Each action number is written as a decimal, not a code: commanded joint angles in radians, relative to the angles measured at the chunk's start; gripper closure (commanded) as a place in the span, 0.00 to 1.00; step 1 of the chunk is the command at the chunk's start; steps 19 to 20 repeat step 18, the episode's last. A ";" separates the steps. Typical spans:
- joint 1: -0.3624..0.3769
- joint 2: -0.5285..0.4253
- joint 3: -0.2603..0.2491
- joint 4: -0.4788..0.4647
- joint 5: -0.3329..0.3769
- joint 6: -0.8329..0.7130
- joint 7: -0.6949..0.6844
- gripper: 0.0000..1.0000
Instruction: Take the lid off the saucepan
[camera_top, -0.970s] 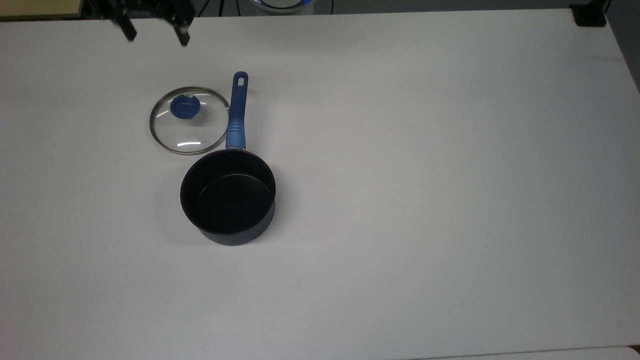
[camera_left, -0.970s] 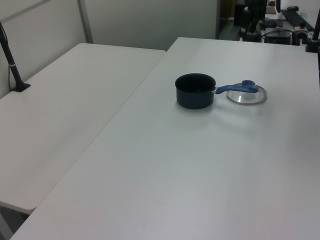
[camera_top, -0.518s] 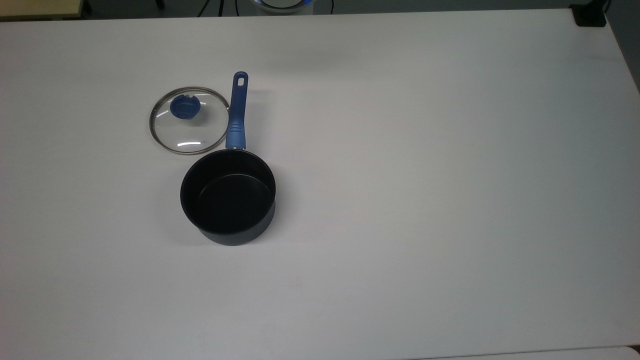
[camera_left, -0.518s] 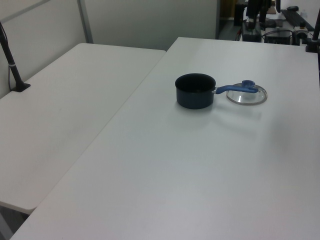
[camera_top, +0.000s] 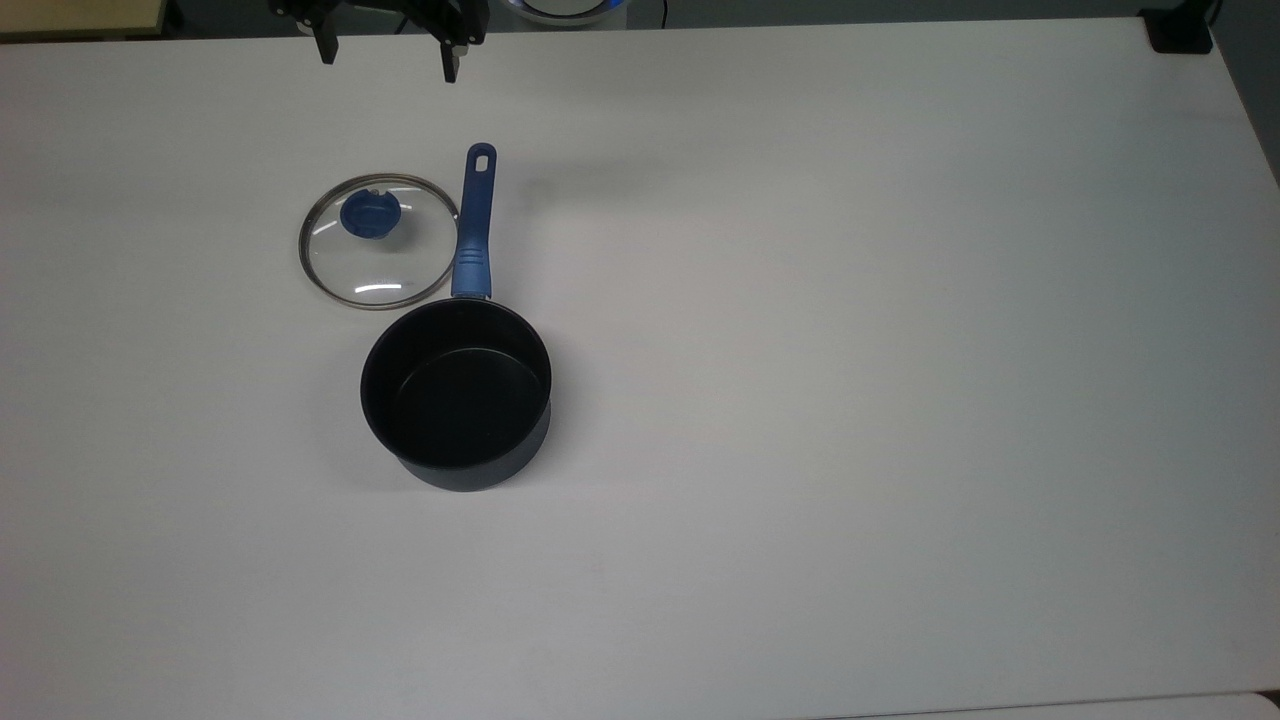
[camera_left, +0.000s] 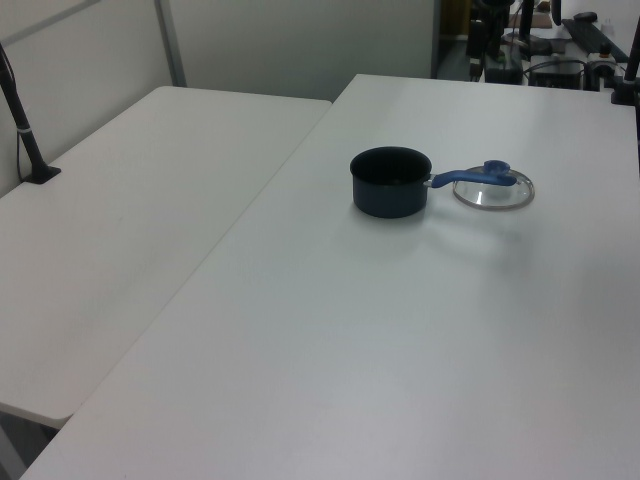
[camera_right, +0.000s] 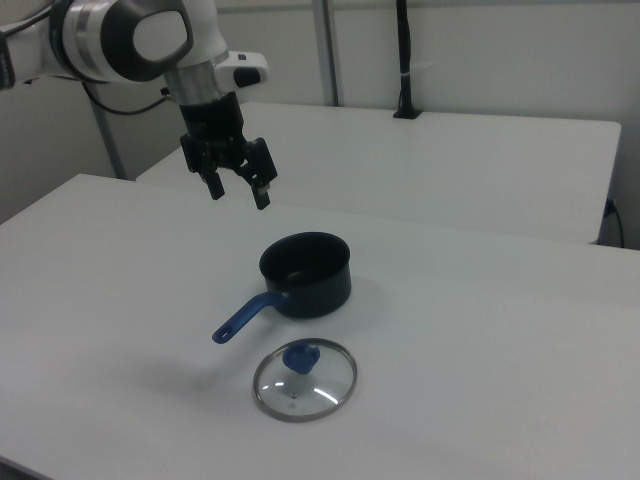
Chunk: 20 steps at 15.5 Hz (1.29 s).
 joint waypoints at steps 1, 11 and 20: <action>0.017 -0.001 -0.018 0.023 0.006 -0.015 -0.032 0.00; 0.039 -0.012 -0.022 0.027 0.076 -0.041 -0.025 0.00; 0.054 -0.009 -0.019 0.038 0.088 -0.041 -0.010 0.00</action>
